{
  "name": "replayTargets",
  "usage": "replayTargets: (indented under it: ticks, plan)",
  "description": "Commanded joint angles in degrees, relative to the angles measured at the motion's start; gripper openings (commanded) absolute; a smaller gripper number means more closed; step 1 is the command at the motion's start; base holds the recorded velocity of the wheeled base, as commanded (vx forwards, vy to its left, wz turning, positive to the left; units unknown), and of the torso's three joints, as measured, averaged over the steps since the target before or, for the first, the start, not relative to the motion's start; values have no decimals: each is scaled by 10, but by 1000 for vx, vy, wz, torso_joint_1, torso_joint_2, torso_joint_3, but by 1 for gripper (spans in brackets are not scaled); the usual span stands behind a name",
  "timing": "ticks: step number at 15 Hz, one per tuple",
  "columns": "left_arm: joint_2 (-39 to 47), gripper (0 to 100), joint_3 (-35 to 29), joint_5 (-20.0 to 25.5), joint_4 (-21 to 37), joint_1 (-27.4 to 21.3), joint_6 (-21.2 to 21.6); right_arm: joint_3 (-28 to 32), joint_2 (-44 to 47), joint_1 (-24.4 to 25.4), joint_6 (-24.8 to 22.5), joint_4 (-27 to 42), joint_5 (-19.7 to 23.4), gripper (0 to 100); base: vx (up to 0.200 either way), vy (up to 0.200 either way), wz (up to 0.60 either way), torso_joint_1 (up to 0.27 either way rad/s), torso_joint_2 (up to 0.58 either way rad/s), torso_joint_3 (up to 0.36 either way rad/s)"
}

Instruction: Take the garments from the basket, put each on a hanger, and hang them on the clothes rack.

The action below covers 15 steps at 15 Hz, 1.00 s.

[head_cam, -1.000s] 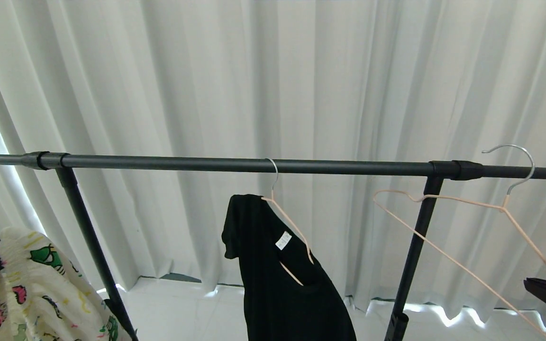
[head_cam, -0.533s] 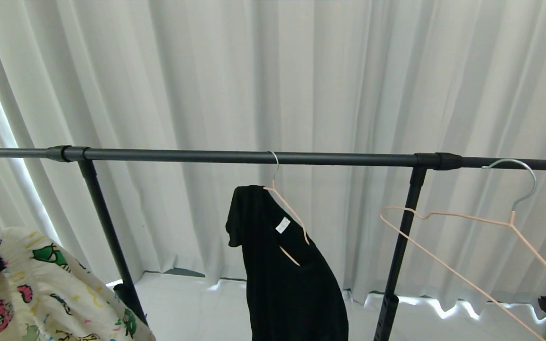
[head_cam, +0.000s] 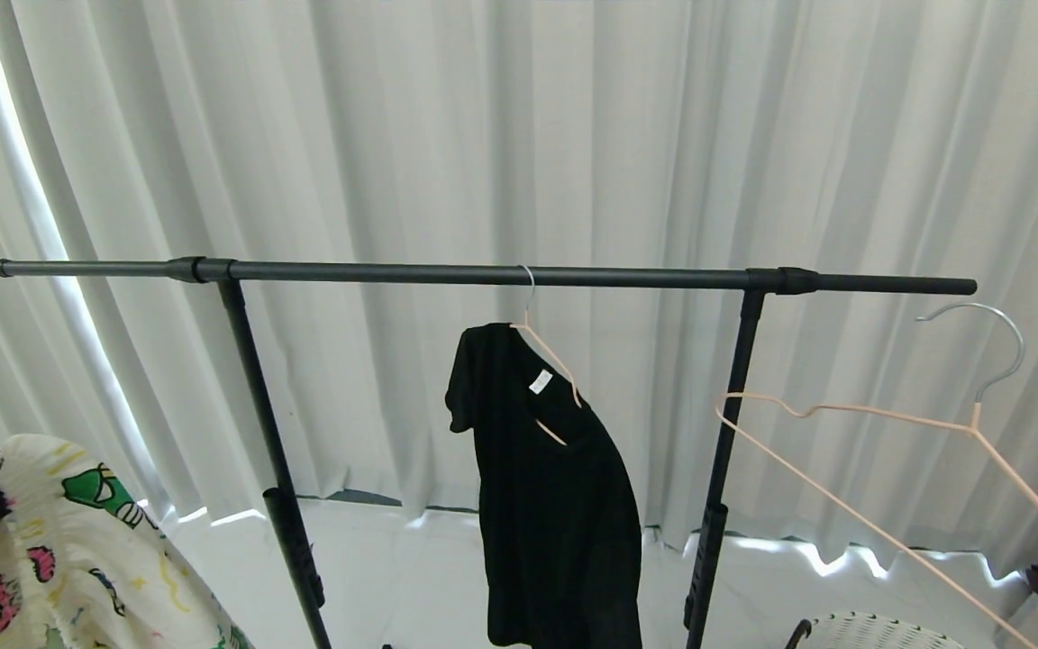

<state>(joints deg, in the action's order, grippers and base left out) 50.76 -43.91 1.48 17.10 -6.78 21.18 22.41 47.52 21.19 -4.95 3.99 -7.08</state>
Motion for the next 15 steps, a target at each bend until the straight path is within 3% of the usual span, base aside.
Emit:
replayTargets:
  ticks: [1,6,10,13,15]
  plan:
    - [1,0,4,0,0,0,0,1,1,6,0,0,1,0,-200,0,0,2,2,7]
    - [0,0,23,0,0,-3,1,4,0,57,0,-1,1,0,-160,-80,0,2,2,1]
    - [27,0,34,1,-1,-91,-12,4,3,121,1,-2,15,0,0,0,0,0,0,0]
    - [117,0,14,-5,-19,-100,-60,3,12,166,4,-3,42,0,0,0,0,0,0,0]
    - [181,0,-23,-33,-21,-111,-105,2,26,195,7,-10,56,0,0,0,0,0,0,0]
